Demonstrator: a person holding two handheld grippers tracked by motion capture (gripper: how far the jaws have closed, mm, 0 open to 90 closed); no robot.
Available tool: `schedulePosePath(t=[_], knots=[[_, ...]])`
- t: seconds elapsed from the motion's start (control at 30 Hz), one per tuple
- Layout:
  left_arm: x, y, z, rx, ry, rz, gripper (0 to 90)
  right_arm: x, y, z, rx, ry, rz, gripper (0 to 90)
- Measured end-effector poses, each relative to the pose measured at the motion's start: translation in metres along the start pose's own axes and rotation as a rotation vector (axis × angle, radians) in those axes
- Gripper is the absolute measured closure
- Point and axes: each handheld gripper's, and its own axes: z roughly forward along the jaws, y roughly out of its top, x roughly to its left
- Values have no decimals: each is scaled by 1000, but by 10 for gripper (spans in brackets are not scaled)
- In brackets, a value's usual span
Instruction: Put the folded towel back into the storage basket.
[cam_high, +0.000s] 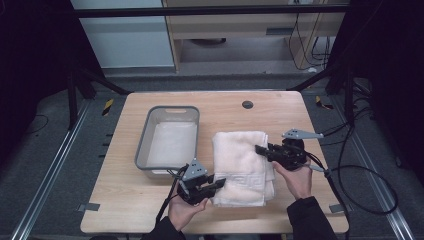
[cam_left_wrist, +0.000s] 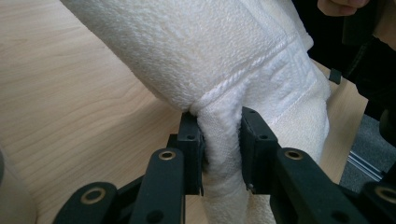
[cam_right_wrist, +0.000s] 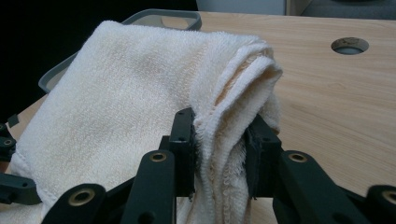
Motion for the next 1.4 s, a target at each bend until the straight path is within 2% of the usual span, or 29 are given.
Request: schedulePosePath(t=[0.33,0.57,1.07,1.4], knots=[[1,11,-12,-35,2,23,719,8,13,-5,-36,-1,-14,687],[8,22,-19,-58,11,38,718,14,27,-5,-70,-5,-23,687],[25,34,-45,-130,40,5,719,34,59,5,-102,-6,-55,687],[34,38,-60,-168,71,-4,719,49,78,14,-118,-5,-80,687]])
